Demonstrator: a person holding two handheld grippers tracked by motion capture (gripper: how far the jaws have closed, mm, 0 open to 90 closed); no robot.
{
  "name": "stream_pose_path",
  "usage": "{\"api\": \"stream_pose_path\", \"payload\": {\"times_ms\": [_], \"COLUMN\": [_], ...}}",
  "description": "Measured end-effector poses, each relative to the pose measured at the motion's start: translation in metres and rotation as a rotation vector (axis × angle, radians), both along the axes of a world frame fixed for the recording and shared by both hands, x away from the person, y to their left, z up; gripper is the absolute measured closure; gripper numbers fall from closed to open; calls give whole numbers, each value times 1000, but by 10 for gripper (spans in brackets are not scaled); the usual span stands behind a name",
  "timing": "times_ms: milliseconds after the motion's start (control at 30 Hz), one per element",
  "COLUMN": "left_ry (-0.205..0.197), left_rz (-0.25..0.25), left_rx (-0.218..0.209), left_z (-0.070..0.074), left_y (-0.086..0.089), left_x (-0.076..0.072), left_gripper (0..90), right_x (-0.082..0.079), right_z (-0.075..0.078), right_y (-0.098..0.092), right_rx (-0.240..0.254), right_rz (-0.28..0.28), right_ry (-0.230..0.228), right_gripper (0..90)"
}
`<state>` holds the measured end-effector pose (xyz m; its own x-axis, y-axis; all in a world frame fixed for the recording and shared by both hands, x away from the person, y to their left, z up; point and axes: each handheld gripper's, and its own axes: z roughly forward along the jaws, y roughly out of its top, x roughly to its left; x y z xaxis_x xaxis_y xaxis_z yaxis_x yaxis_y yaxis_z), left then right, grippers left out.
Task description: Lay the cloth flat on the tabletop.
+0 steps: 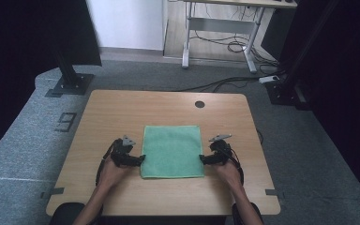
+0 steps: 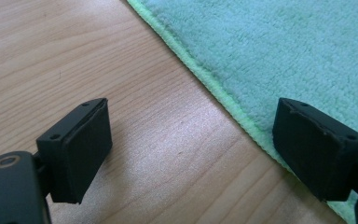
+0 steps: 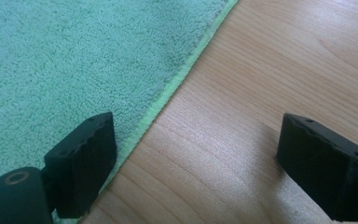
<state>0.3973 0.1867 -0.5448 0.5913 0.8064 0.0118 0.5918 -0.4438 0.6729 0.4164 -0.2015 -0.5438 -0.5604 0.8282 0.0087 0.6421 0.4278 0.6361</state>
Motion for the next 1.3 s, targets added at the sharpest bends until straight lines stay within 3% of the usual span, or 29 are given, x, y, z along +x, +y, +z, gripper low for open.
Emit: {"api": "stream_pose_path", "payload": {"times_ms": [67,100,133,200,300,367,467,567,900,1133,1300], "left_ry": [-8,-9,-9,-18,-17,-20,-19,-12,27,41,30], "left_rz": [0,-1,-1,-17,-32,-55,-54,-43,-2,-7,-3], "left_rx": [-3,-33,-33,-52,-47,-21,-12,-16,8,19,-2], "left_z": [2,7,7,15,20,24,24,23,10,1,-2], "left_y": [0,1,1,2,3,5,9,17,43,44,45], "left_x": [0,0,0,-4,-7,-13,-18,-23,-37,-37,-37], "left_gripper": [128,134,133,133,130,106,100,92,60,58,54], "right_x": [0,-1,-1,-4,-6,-10,-13,-20,-39,-43,-44], "right_z": [1,2,2,6,9,14,16,19,14,1,-8], "right_y": [1,2,2,0,-3,-7,-10,-19,-40,-45,-48], "right_rx": [-10,-16,-16,11,28,41,45,71,48,20,24], "right_rz": [7,16,16,23,28,26,25,17,-34,-52,-65], "right_ry": [-2,-3,-3,-5,-8,-17,-25,-41,-48,-35,-33], "right_gripper": [118,114,114,99,80,6,0,0,0,0,0]}}
